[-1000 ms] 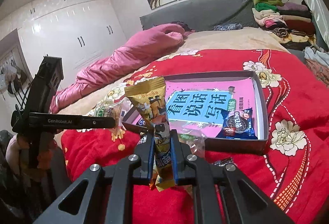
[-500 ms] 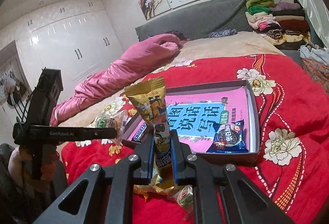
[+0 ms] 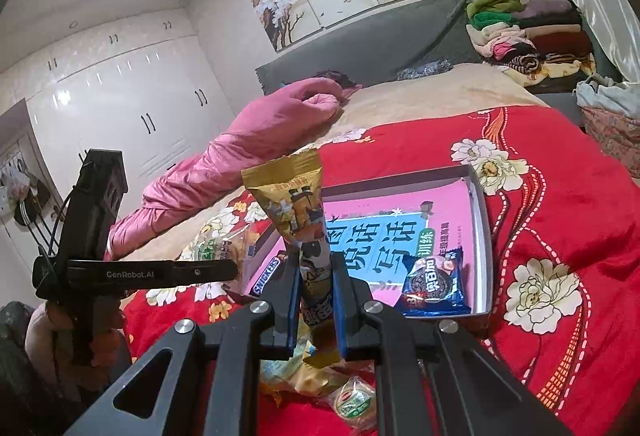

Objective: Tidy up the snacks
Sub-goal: 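Lift the pastry bag toward the tray with the left tool while the right tool lifts the wafer stick, then lower the pastry bag into the tray with the left tool while the right tool holds the wafer stick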

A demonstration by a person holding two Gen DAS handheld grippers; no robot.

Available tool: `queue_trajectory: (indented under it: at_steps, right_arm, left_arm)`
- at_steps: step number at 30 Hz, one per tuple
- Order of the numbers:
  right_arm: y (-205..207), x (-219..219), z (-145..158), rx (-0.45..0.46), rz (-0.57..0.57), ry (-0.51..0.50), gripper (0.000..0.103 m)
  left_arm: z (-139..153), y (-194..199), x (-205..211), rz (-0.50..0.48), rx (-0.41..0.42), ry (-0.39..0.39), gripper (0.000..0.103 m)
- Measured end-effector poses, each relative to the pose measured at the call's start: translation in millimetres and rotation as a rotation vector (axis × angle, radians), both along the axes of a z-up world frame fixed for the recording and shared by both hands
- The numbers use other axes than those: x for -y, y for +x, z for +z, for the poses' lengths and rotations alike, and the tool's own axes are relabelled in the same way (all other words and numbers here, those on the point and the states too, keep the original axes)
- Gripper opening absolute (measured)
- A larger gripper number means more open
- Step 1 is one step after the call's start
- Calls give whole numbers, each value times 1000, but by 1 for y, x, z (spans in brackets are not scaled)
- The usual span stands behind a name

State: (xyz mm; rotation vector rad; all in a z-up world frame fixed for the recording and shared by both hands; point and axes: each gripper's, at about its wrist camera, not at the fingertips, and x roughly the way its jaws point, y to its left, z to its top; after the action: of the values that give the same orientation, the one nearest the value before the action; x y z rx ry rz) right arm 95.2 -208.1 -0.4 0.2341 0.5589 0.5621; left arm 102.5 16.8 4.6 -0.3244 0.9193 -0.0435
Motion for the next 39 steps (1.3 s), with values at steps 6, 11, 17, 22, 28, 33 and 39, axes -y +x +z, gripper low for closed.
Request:
queue_trajectory:
  at_steps: [6,11,17,22,28,33,39]
  right_arm:
    - [5,6,1,0,-14,25,15]
    - [13,11,3,6,-36,38,15]
    - [24,16,3,6,-48,59,15]
    - [34,14,1,3,-49,59,15]
    - [47,12,-3,-6,-48,54,15]
    - [55,8,-8,-23,-51,43,15]
    - [65,1,-14,-48,-39,16,15]
  left_arm:
    - [1,9,5,-4,5,-6,48]
    - [-2,17,9,-10,1,-7,48]
    - [-6,27,11,-10,-9,-5,48]
    - [-9,35,12,-7,-19,1,47]
    - [-15,44,14,-8,-32,8,48]
    - [-21,49,16,-13,-46,17,48]
    - [-29,55,18,-15,-64,22,48]
